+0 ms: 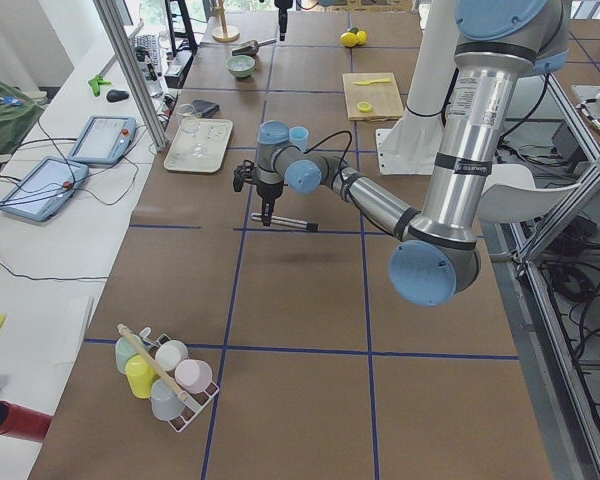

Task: Squeeze lemon into cup
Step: 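Lower the silver rod onto the table and open the left gripper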

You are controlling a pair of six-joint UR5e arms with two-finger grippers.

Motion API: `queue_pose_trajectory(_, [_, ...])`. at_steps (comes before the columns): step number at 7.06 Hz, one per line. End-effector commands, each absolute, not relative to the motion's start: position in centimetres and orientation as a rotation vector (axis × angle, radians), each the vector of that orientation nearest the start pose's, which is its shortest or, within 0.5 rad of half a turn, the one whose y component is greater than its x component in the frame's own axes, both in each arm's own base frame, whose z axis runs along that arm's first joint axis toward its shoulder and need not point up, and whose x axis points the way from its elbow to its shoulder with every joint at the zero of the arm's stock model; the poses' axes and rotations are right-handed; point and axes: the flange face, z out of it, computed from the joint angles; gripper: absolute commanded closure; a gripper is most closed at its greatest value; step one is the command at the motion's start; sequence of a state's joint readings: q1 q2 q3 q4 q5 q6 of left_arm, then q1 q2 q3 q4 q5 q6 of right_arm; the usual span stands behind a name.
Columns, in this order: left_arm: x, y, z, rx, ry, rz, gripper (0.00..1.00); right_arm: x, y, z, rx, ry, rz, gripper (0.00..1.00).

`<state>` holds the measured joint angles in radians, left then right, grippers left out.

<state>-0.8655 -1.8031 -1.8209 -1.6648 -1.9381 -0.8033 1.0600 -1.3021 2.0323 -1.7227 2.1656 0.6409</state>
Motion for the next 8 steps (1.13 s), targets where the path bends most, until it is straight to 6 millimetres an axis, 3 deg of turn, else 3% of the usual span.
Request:
queue_pose_trajectory(1, [29.7,-50.0,45.5,0.182,0.577,0.106,1.0,-19.4,-50.5,32.4,0.158,-0.789,-0.05,0.0])
queue_pose_trajectory(3, [29.8,-49.9,51.4,0.201,0.596,0.113,1.0,-19.3,-50.4,32.1,0.159,-0.793,-0.042,0.0])
queue_pose_trajectory(5, [30.8,-50.5,51.6,0.186,0.611,0.083,1.0,-19.4,-50.3,32.1,0.158,-0.794,-0.041,0.0])
queue_pose_trajectory(6, [31.5,-51.2,50.0,0.185,0.627,0.047,1.0,-19.3,-50.3,32.0,0.16,-0.794,-0.04,0.0])
queue_pose_trajectory(8, [31.7,-51.4,49.5,0.165,0.636,-0.022,1.0,-19.3,-50.3,32.0,0.161,-0.793,-0.04,0.0])
